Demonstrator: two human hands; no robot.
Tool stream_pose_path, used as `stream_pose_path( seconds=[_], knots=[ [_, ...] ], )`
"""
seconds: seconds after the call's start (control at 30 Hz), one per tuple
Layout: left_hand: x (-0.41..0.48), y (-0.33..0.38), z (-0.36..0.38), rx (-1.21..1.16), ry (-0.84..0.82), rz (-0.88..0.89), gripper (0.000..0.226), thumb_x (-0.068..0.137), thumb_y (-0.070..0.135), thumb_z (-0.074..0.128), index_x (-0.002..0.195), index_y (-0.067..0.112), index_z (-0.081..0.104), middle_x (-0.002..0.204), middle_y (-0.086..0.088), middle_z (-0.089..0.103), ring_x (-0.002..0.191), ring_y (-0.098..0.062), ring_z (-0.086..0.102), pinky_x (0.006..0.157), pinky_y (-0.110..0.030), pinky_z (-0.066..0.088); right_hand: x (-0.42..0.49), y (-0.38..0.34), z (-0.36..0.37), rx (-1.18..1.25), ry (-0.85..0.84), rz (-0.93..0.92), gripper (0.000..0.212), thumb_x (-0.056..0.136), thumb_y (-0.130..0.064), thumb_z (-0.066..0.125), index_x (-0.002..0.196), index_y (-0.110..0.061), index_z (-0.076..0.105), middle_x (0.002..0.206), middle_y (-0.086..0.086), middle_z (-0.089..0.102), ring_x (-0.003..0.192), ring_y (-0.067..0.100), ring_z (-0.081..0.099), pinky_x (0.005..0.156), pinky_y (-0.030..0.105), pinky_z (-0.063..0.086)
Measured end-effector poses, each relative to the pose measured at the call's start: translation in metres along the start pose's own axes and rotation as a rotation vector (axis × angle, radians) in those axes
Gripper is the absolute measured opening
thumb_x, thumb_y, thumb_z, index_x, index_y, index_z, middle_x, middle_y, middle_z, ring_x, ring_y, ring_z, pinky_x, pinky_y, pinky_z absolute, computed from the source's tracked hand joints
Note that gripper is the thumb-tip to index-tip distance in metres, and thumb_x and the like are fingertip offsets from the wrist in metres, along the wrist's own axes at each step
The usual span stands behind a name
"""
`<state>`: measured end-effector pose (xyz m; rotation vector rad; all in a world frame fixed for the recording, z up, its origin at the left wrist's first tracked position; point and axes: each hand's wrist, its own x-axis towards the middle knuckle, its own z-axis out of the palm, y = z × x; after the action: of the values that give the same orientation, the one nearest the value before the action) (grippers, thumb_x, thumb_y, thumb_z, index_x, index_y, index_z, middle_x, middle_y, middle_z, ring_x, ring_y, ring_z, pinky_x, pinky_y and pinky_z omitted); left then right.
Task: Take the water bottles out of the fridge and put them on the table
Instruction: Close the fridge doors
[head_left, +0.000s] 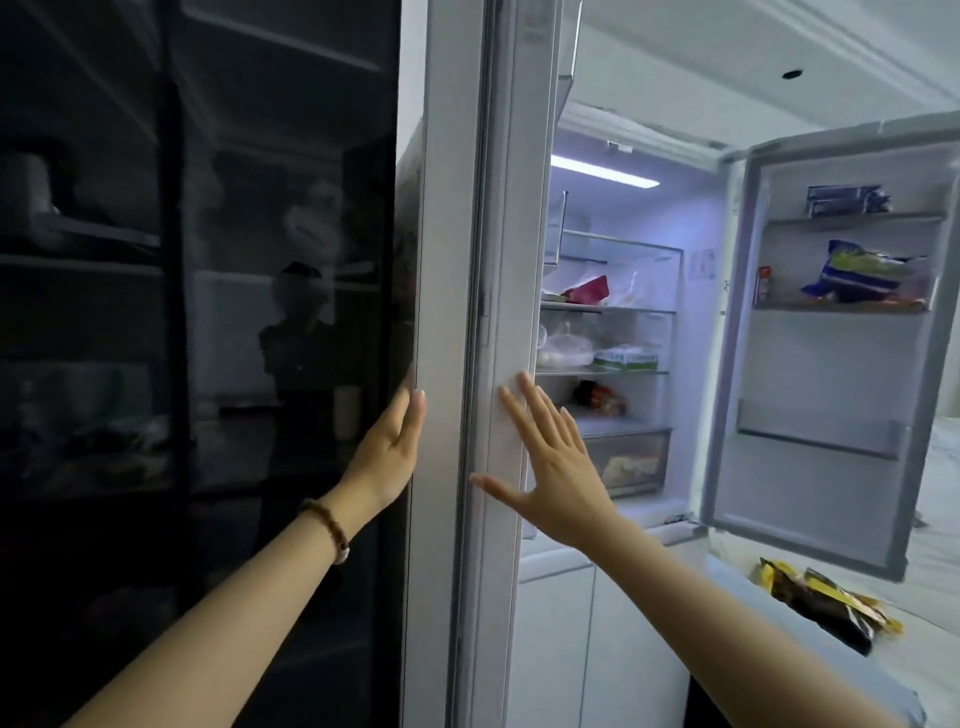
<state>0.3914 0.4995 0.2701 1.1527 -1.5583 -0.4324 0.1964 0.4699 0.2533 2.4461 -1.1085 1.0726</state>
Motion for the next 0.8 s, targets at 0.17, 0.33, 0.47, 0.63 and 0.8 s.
stream_pose_path(
  seconds=[0.17,0.33,0.47,0.63,0.8],
  knots=[
    [0.015,0.002,0.045,0.030,-0.040,0.185,0.077,0.068,0.086,0.011,0.137,0.052,0.015,0.149,0.020,0.022,0.132,0.004,0.018,0.104,-0.020,0.018,-0.012,0.043,-0.012,0.114,0.033,0.076,0.091,0.075,-0.073,0.044,0.145,-0.045,-0.007,0.156,-0.012,-0.023,0.145,0.009,-0.016,0.120,0.038,0.002],
    [0.045,0.001,0.097,0.190,-0.109,0.311,0.058,0.075,0.079,0.005,0.131,0.065,0.006,0.149,0.031,0.009,0.135,0.013,0.008,0.109,-0.022,0.014,-0.009,0.085,-0.022,0.315,0.071,0.249,0.095,0.071,-0.071,0.054,0.139,-0.056,-0.011,0.153,-0.016,-0.029,0.144,0.012,-0.021,0.119,0.047,0.007],
    [0.083,-0.009,0.136,0.385,-0.112,0.408,0.055,0.081,0.071,0.000,0.135,0.061,-0.004,0.153,0.026,-0.006,0.140,0.004,-0.004,0.114,-0.030,0.005,0.002,0.127,-0.021,0.443,0.167,0.356,0.095,0.070,-0.069,0.057,0.136,-0.061,-0.011,0.155,-0.017,-0.022,0.144,0.006,-0.019,0.118,0.044,0.005],
    [0.156,-0.041,0.183,0.601,0.002,0.374,0.070,0.076,0.074,-0.004,0.138,0.047,-0.022,0.149,0.016,-0.029,0.141,-0.012,-0.021,0.116,-0.043,-0.008,0.018,0.192,-0.010,0.514,0.285,0.399,0.093,0.075,-0.061,0.062,0.140,-0.055,-0.003,0.155,-0.026,-0.004,0.144,-0.004,-0.006,0.119,0.035,0.009],
    [0.220,-0.065,0.240,0.650,0.131,0.470,0.069,0.081,0.073,0.001,0.139,0.044,-0.023,0.154,0.005,-0.022,0.141,-0.019,-0.020,0.114,-0.045,-0.013,0.040,0.251,0.004,0.663,0.366,0.483,0.089,0.072,-0.060,0.062,0.143,-0.052,0.009,0.152,-0.030,0.016,0.139,-0.003,0.024,0.116,0.037,0.029]
  ],
)
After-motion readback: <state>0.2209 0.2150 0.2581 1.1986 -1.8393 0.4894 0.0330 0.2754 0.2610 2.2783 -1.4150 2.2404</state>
